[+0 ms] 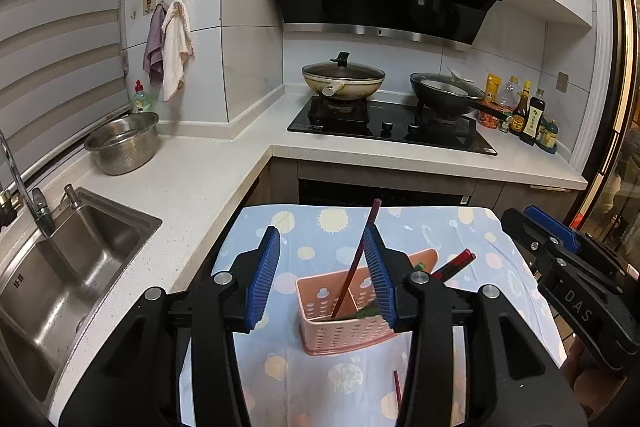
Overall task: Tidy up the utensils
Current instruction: 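Open both tools to drop the chopsticks into the pink holder, then withdraw both tools from the holder back over the gold spoon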
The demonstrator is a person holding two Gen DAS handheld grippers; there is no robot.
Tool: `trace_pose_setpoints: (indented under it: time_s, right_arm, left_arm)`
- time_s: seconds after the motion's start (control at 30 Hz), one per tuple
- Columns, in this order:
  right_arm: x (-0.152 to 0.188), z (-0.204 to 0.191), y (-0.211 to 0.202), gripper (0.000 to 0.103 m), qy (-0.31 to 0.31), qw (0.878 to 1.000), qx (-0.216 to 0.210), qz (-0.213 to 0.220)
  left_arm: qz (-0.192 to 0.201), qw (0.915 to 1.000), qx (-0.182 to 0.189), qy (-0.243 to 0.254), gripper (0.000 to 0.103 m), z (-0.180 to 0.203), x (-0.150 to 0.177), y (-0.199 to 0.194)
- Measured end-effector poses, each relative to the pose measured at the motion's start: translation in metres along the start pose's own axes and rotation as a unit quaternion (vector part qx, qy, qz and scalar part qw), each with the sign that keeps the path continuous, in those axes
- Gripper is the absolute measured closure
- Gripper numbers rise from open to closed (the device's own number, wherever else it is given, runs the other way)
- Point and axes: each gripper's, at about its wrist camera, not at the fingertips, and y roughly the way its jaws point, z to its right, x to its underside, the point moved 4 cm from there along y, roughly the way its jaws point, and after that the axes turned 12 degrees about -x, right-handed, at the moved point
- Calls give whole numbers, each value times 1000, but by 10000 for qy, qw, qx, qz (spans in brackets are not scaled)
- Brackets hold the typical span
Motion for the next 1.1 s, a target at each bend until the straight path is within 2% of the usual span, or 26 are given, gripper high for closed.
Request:
trace_pose_setpoints:
  time_s: [0.27, 0.5, 0.87, 1.1]
  right_arm:
    - [59, -10, -37, 67, 24, 9995, 16, -322]
    - [134, -16, -64, 67, 329, 9960, 18, -831]
    - [261, -27, -82, 67, 465, 9806, 119, -1902]
    - [306, -31, -82, 67, 461, 9718, 113, -2311]
  left_arm:
    - [-234, 9997, 65, 42, 58, -7, 48, -21]
    - [-627, 9977, 188, 168, 58, -4, 109, -34]
    - [-1365, 9896, 280, 349, 58, 6, 199, -37]
    - [-1766, 9829, 280, 446, 58, 10, 243, -33]
